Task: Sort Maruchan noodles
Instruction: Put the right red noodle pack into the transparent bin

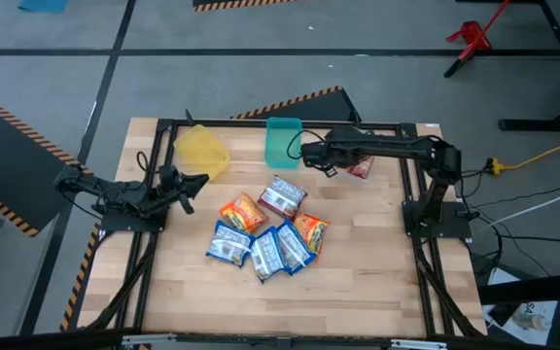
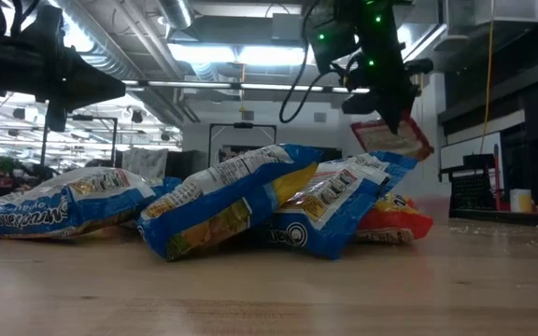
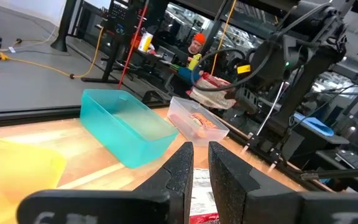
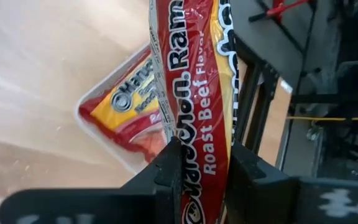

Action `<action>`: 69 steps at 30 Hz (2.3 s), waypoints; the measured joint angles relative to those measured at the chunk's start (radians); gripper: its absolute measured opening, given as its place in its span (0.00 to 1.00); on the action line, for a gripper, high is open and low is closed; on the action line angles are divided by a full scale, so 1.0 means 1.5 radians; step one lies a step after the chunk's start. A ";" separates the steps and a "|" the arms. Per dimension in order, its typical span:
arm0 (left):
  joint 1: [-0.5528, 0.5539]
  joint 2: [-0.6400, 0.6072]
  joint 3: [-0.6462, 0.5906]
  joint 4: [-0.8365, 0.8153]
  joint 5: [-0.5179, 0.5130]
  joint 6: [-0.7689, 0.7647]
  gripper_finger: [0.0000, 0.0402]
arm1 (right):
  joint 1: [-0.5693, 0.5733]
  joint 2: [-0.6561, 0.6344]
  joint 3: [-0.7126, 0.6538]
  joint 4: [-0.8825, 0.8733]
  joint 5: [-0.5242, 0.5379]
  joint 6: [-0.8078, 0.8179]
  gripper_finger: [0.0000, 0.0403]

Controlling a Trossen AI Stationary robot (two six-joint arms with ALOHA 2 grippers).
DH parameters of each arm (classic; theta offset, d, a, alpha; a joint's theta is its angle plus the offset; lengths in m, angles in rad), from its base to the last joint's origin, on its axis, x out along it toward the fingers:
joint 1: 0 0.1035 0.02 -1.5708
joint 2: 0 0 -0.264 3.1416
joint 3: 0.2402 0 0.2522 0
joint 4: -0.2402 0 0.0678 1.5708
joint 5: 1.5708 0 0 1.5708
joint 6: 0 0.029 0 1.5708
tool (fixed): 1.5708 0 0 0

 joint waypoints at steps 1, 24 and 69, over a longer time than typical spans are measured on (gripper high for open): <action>0.000 0.000 0.000 0.000 0.002 0.000 0.11 | 0.000 0.002 0.000 0.001 0.010 0.001 0.16; -0.001 0.000 0.000 0.001 0.017 -0.040 0.11 | 0.012 -0.019 -0.054 0.094 0.309 -0.588 0.16; 0.000 0.000 0.000 0.001 0.011 0.037 0.11 | -0.059 -0.475 -0.524 0.535 0.005 -1.409 0.16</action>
